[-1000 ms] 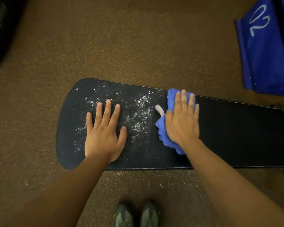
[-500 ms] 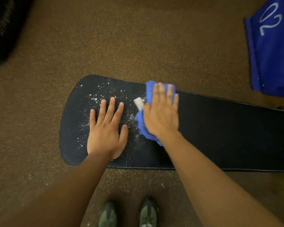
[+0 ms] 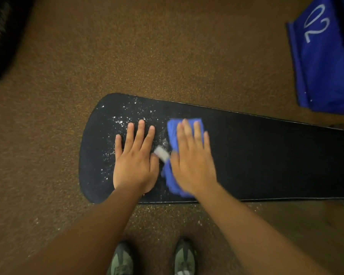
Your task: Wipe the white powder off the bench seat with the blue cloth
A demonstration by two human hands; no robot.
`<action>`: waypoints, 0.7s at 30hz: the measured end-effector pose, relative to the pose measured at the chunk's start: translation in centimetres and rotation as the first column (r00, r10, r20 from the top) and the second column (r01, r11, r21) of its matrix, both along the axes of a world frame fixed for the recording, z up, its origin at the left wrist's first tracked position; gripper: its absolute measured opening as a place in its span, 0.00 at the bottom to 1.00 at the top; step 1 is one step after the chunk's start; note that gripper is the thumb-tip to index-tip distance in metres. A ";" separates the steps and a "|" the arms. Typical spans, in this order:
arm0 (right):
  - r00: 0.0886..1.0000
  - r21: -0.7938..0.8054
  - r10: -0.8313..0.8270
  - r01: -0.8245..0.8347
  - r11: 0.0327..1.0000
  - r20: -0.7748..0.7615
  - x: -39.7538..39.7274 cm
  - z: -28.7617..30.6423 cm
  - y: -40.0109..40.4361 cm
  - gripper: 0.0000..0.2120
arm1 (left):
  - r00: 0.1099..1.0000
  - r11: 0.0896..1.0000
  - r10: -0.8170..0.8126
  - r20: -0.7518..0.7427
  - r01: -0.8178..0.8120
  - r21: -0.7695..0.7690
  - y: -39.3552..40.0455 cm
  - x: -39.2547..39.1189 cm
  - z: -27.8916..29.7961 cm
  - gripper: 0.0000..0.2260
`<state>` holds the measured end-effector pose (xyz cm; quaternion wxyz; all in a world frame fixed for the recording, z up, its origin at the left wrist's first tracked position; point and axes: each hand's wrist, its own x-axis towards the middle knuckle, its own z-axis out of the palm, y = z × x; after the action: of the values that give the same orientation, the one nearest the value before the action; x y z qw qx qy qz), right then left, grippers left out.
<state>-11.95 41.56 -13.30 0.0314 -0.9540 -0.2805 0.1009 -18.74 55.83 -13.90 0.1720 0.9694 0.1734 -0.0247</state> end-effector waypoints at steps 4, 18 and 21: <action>0.989 -0.025 0.130 -0.131 0.991 -0.065 -2.6 0.4 -6.4 0.32 | 1.000 1.000 -0.006 -0.002 0.006 -0.008 0.1 -0.1 0.2 0.29; 0.997 -0.034 0.014 -0.017 0.999 -0.072 -1.5 0.5 -7.7 0.33 | 1.000 1.000 0.015 0.002 -0.015 0.002 -0.1 -0.1 0.2 0.29; 0.960 -0.037 -0.279 0.277 0.960 -0.038 4.1 0.3 -6.1 0.32 | 1.000 1.000 0.022 -0.003 -0.022 0.003 -0.2 -0.2 0.4 0.28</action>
<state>-7.84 35.43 -13.00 0.0361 -0.9820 -0.1413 0.1202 -18.90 55.63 -13.54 0.1707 0.9676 0.1845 -0.0239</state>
